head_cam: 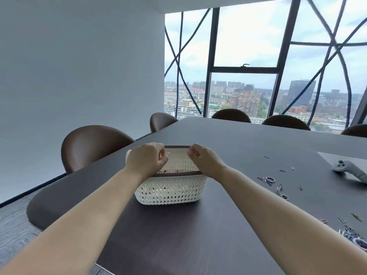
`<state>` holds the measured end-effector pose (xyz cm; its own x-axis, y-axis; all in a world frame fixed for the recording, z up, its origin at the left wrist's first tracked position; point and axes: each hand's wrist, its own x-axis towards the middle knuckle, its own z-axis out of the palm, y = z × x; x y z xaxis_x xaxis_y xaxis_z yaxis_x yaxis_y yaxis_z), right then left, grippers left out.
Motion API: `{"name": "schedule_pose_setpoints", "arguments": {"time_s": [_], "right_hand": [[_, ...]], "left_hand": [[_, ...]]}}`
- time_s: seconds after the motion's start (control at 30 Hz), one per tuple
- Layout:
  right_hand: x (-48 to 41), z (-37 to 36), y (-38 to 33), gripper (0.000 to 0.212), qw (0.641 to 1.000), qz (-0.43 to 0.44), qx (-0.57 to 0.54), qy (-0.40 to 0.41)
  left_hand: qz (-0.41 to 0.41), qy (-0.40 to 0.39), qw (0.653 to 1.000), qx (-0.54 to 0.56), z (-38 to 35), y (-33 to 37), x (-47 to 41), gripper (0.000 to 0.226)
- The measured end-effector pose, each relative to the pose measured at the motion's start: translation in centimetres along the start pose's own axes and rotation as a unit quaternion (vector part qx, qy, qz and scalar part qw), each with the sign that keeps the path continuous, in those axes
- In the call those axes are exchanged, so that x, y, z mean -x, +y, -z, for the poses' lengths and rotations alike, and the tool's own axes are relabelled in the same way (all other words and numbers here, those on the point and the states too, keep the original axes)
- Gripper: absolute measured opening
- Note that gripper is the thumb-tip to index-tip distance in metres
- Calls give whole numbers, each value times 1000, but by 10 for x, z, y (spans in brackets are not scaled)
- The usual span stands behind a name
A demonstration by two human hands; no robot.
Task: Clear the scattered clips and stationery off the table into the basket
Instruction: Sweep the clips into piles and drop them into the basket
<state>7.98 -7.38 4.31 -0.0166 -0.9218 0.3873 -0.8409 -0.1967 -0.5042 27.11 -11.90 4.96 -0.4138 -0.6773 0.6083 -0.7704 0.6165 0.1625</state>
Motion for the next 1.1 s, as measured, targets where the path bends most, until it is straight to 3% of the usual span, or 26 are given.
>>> {"name": "schedule_pose_setpoints", "arguments": {"time_s": [0.1, 0.27, 0.33, 0.4, 0.53, 0.67, 0.77, 0.93, 1.1], "right_hand": [[15, 13, 13, 16, 998, 17, -11, 66], [46, 50, 67, 13, 988, -34, 7, 150], [62, 68, 97, 17, 984, -66, 32, 160], [78, 87, 129, 20, 979, -105, 48, 166], [101, 114, 195, 24, 967, -186, 67, 158], [98, 125, 254, 34, 960, -240, 96, 109], [74, 123, 291, 46, 956, -270, 115, 29], [12, 109, 346, 58, 937, -295, 163, -91], [-52, 105, 393, 62, 910, -338, 197, -138]], "left_hand": [[-28, 26, 999, 1, -2, 13, 3, 20], [-220, 124, 967, 14, -13, 78, -3, 31], [-269, 117, 955, 33, -29, 110, -6, 30], [-286, 50, 954, 70, -56, 142, -8, 35], [-260, -209, 935, 119, -133, 184, -11, 45], [-178, -338, 916, 123, -201, 202, -37, 59], [-113, -379, 911, 113, -237, 209, -60, 62], [-112, -389, 908, 110, -262, 209, -70, 61], [-93, -356, 917, 153, -263, 204, -75, 53]]}}
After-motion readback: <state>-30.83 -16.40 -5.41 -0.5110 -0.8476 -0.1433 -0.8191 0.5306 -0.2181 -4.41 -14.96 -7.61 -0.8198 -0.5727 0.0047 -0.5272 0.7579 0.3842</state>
